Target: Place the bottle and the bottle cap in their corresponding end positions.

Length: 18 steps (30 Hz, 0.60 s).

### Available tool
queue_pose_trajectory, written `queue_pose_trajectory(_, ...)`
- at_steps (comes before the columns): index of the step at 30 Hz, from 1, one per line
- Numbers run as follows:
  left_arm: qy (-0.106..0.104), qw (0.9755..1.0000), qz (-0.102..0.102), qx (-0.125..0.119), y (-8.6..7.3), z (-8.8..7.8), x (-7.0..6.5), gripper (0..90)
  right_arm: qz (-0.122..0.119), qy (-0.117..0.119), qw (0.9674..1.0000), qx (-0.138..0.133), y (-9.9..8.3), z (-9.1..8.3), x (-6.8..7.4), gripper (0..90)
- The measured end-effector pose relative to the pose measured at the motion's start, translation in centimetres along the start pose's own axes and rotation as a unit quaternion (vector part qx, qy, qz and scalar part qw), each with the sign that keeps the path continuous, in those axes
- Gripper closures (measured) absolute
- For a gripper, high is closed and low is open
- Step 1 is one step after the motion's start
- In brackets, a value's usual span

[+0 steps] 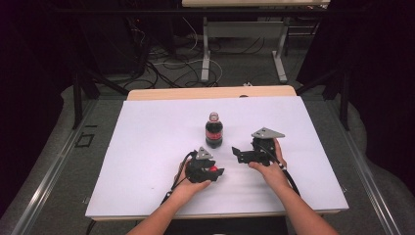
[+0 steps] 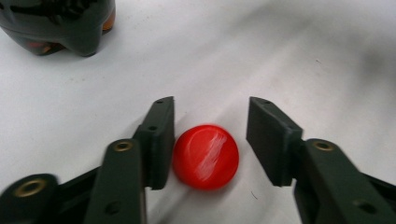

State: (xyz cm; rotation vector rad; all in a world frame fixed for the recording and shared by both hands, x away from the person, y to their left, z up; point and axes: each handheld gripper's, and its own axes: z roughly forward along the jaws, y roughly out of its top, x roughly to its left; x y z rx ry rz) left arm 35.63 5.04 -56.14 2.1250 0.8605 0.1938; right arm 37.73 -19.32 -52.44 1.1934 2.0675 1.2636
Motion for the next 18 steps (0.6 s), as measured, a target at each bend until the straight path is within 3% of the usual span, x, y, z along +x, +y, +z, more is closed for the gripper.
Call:
queue_pose_trajectory(4, 0.024, 0.9992, -0.015, -0.027, 0.2, -1.8, 1.0, 32.0, -0.007, -0.013, 0.9999, 0.000, -0.5, -1.4, -0.1, 0.0)
queue_pose_trajectory(10, 0.048, 0.9960, -0.028, -0.070, -0.2, -6.0, 3.7, 27.3, 0.002, -0.018, 0.9998, 0.008, -1.0, -2.8, -0.8, 0.0)
queue_pose_trajectory(12, 0.056, 0.9941, -0.045, -0.081, -0.7, -7.6, 4.8, 27.3, -0.002, -0.029, 0.9995, 0.012, -1.3, -3.1, -1.1, 0.0)
queue_pose_trajectory(14, 0.063, 0.9913, -0.076, -0.087, -1.4, -9.2, 6.0, 26.1, 0.001, -0.035, 0.9993, 0.011, -1.5, -3.5, -1.6, 0.0)
queue_pose_trajectory(16, 0.080, 0.9887, -0.093, -0.086, -2.1, -10.6, 7.2, 22.4, 0.017, -0.039, 0.9991, 0.010, -1.8, -3.8, -2.1, 0.0)
queue_pose_trajectory(18, 0.106, 0.9838, -0.111, -0.092, -2.8, -11.8, 8.3, 17.1, 0.022, -0.043, 0.9988, 0.007, -2.0, -3.9, -2.8, 0.0)
